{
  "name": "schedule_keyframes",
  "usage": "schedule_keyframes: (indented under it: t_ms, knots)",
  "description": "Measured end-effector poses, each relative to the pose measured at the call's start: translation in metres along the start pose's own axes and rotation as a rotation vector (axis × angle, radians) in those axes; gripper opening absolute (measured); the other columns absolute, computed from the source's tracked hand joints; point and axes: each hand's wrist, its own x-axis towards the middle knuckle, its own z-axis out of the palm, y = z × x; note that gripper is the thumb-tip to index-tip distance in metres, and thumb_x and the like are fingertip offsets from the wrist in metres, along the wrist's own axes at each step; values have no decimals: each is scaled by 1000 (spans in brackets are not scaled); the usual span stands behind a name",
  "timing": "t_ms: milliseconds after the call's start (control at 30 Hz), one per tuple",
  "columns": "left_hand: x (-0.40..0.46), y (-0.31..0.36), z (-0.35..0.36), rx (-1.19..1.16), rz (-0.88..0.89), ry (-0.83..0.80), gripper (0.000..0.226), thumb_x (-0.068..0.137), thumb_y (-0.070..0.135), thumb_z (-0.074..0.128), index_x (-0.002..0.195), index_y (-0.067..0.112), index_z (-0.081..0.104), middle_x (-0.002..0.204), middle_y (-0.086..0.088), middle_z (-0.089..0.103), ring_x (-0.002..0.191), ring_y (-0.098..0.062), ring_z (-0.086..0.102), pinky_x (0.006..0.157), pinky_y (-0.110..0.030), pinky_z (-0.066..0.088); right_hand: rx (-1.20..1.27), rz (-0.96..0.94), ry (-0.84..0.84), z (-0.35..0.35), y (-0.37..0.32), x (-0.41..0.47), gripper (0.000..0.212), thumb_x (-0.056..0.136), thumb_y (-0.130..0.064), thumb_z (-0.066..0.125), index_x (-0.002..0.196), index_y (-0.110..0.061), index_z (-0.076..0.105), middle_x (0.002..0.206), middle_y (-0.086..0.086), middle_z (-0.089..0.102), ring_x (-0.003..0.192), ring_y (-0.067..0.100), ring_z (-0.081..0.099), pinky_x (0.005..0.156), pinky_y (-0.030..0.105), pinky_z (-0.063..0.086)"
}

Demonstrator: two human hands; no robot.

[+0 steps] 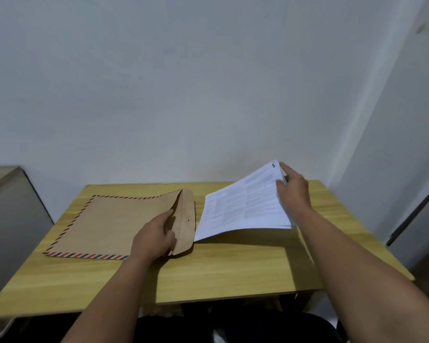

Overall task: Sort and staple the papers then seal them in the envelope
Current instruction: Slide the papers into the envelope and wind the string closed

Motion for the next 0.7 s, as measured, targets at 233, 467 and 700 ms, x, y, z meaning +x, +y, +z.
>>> schedule_keyframes:
  t_ms: [233, 467, 700]
  knots:
    - [3, -1, 0, -67, -15, 5, 69, 92, 24, 60, 156, 33, 37, 149, 1, 56, 124, -25, 59, 89, -39, 56, 185, 17, 8, -28, -18, 31, 49, 98, -3, 62, 139, -28, 66, 99, -4, 76, 79, 7, 71, 72, 15, 57]
    - [2, 0, 0, -74, -41, 13, 70, 91, 26, 57, 156, 40, 35, 146, 4, 58, 120, -25, 60, 84, -37, 55, 296, 54, -69, -22, -11, 26, 48, 96, -2, 67, 135, -30, 69, 89, 1, 76, 82, 18, 74, 77, 28, 59]
    - [1, 0, 0, -68, -89, -18, 70, 90, 26, 53, 155, 42, 35, 93, 8, 67, 85, -18, 63, 62, -31, 47, 272, 22, -93, 13, -7, 6, 45, 99, -4, 63, 134, -31, 69, 93, 6, 75, 65, 3, 68, 57, 13, 51]
